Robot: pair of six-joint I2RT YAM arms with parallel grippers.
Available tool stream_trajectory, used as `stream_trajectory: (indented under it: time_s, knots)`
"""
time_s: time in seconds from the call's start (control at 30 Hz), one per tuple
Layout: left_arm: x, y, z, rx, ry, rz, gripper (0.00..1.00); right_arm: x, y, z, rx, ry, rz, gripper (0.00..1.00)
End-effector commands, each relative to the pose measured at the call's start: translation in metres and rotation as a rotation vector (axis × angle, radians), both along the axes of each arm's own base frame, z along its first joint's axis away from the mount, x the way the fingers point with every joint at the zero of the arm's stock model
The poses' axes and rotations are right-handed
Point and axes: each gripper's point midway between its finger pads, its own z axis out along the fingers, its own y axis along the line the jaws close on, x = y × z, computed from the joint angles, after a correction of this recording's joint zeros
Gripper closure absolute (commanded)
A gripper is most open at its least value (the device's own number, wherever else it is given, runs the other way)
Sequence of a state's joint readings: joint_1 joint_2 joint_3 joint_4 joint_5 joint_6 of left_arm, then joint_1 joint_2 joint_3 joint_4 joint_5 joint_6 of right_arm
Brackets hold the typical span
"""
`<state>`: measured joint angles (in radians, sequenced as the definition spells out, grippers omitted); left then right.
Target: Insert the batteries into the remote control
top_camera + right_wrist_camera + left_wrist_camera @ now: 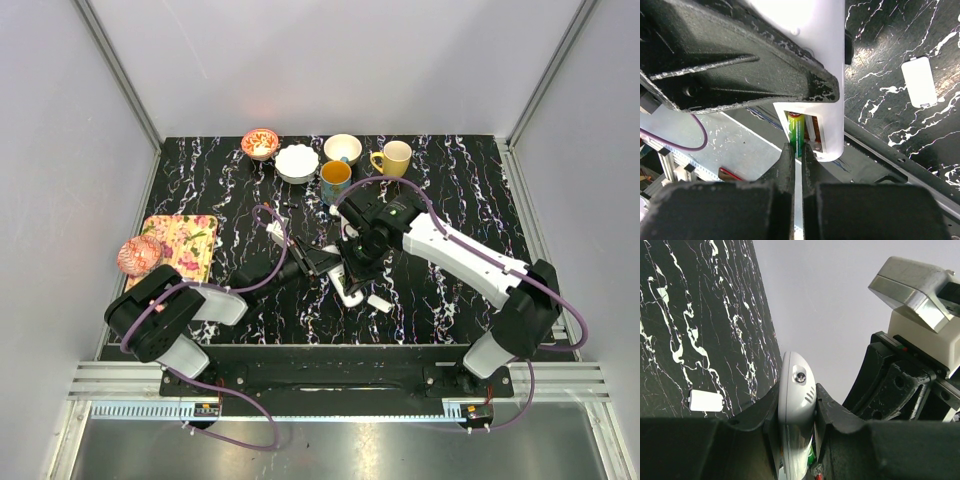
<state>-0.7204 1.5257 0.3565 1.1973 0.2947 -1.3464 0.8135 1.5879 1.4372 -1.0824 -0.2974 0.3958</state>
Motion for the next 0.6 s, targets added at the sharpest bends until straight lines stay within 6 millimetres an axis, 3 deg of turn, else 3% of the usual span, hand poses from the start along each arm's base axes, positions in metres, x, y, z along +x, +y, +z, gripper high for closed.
stream_trajectory:
  time_s: [0.0,0.33,0.57]
  knots:
    - [-0.032,0.0,0.097,-0.264,-0.258,-0.092,1.0,0.01,0.016,0.006,0.049,-0.042,0.054,1.0]
    - [-0.04,-0.001,0.102,-0.264,-0.306,-0.136,1.0,-0.012,0.001,0.012,0.01,0.037,0.144,1.0]
    - [-0.04,-0.003,0.105,-0.265,-0.311,-0.142,1.0,-0.009,-0.001,0.011,-0.01,0.027,0.145,0.86]
